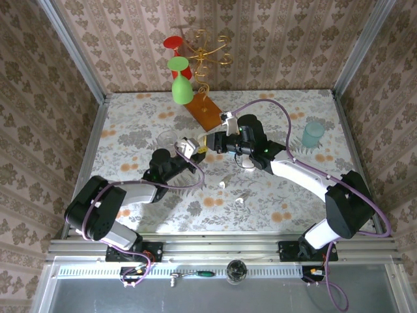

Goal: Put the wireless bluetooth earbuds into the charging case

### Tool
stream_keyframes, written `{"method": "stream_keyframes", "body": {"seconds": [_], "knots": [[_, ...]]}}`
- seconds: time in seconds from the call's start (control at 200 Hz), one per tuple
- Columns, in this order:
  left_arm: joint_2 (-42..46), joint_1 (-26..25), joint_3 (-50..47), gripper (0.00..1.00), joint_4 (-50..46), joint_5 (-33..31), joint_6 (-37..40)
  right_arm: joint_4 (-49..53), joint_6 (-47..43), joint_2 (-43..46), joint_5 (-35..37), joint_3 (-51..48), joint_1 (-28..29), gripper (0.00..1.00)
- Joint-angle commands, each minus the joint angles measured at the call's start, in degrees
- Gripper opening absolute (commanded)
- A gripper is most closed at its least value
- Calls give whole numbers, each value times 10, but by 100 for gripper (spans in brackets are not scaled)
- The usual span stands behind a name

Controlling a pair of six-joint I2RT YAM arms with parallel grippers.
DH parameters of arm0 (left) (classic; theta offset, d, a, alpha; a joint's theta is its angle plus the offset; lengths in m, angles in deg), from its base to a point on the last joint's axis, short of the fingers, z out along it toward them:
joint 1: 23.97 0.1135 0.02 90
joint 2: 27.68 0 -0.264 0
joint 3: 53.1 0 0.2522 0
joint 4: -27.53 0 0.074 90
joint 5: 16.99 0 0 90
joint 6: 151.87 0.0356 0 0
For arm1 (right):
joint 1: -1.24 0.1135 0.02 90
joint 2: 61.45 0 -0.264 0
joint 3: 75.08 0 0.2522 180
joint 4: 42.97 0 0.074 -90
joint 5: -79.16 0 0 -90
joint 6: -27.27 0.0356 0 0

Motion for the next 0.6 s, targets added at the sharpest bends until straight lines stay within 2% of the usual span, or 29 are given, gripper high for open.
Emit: {"method": "stream_keyframes", "body": {"seconds": [0.0, 0.29, 0.595], "knots": [[11, -4, -9, 0, 34, 17, -12, -8, -3, -15, 18, 18, 3, 24], [11, -4, -15, 0, 48, 35, -17, -10, -5, -24, 28, 8, 2, 24], [15, -3, 1, 0, 33, -15, -49, 4, -9, -17, 40, -9, 3, 25]]}}
